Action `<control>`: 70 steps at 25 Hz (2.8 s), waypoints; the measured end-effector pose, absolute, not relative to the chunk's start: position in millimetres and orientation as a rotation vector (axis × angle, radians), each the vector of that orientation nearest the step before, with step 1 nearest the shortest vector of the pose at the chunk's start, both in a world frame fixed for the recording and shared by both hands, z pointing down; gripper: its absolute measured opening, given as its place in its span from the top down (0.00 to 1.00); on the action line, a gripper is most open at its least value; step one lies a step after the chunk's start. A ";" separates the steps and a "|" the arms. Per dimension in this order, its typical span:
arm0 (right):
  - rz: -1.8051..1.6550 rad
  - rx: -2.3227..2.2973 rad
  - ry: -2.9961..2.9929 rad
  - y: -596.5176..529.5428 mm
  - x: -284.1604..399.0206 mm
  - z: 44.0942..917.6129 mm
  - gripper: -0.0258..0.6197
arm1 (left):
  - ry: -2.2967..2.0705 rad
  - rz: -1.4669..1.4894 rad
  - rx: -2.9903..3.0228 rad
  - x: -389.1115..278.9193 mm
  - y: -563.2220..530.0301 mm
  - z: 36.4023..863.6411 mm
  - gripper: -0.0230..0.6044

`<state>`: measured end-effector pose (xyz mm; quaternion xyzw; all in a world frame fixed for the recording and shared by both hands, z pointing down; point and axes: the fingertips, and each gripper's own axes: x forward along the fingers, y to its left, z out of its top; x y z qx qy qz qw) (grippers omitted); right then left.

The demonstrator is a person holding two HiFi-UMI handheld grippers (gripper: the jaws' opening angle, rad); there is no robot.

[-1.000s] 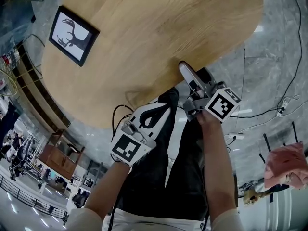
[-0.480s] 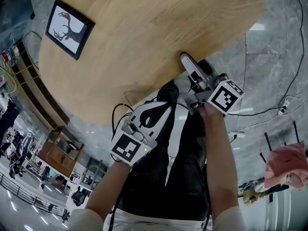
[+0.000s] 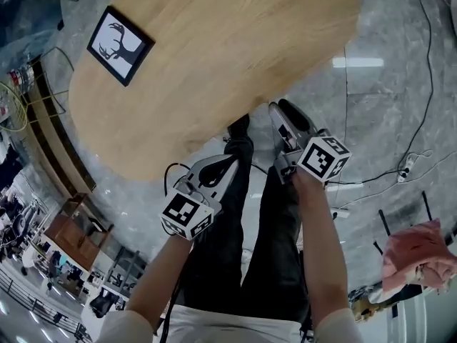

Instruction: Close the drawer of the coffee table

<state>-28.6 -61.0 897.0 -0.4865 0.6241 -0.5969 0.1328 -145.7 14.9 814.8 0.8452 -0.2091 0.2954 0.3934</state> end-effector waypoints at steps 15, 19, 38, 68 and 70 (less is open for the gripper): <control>-1.595 -1.372 2.175 -16.2 16.6 666.3 0.90 | -0.666 0.566 2.181 -84.7 11.2 645.8 0.95; -1.560 -1.376 2.250 -8.4 26.2 603.4 0.94 | -0.707 0.506 2.132 -77.1 5.9 591.0 0.95; -1.173 -1.509 2.722 -6.6 37.2 375.2 0.94 | -0.879 0.327 2.277 -52.9 1.2 348.5 0.95; -0.422 -1.603 2.823 -12.3 -32.7 142.7 0.94 | -0.831 0.185 2.714 -136.7 -17.9 136.1 0.95; -0.395 -1.599 2.826 -10.9 -34.1 139.1 0.94 | -0.831 0.173 2.718 -139.7 -17.1 133.0 0.95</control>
